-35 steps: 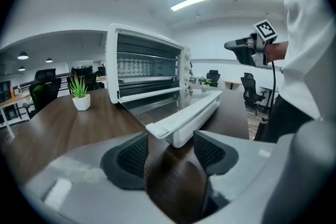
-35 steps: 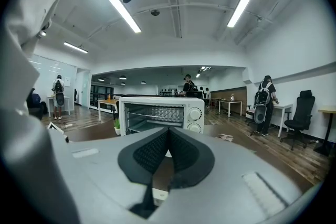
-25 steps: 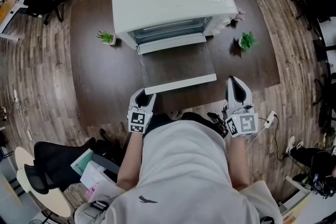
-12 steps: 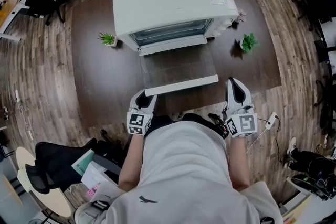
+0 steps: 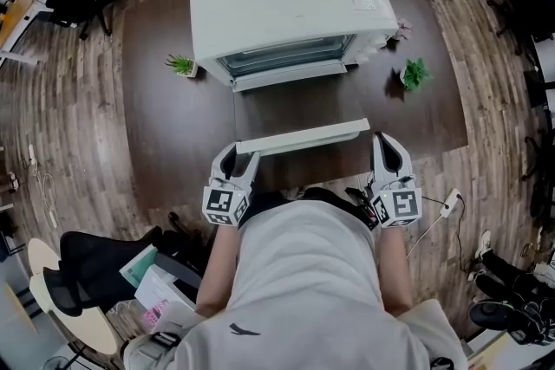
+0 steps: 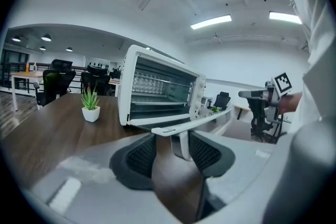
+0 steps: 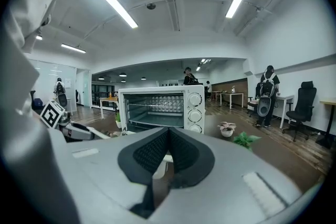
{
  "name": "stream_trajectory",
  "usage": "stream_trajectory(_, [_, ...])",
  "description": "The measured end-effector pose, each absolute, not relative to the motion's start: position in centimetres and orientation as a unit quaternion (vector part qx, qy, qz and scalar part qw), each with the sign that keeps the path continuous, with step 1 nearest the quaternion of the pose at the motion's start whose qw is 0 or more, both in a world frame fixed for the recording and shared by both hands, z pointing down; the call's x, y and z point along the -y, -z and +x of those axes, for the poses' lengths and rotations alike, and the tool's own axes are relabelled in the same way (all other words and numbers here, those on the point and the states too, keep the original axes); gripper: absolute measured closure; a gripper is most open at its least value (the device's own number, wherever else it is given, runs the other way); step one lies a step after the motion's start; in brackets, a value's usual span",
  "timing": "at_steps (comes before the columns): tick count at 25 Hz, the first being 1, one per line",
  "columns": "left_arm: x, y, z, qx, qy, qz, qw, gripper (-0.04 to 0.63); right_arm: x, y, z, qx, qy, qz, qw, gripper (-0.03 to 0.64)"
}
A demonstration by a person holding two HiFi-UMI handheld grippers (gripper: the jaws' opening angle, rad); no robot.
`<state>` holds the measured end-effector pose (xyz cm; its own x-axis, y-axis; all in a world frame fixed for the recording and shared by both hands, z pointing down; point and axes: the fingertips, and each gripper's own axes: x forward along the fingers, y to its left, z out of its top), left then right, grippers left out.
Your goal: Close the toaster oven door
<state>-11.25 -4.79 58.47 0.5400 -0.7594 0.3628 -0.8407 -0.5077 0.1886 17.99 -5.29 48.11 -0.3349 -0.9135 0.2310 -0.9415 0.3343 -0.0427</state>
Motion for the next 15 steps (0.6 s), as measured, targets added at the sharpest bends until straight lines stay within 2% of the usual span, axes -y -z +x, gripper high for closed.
stream_trajectory(15, [8.0,-53.3,-11.5,0.474,-0.052,0.852,0.215,0.377,8.9,-49.9,13.1,0.848,-0.079,0.514,0.100,0.617])
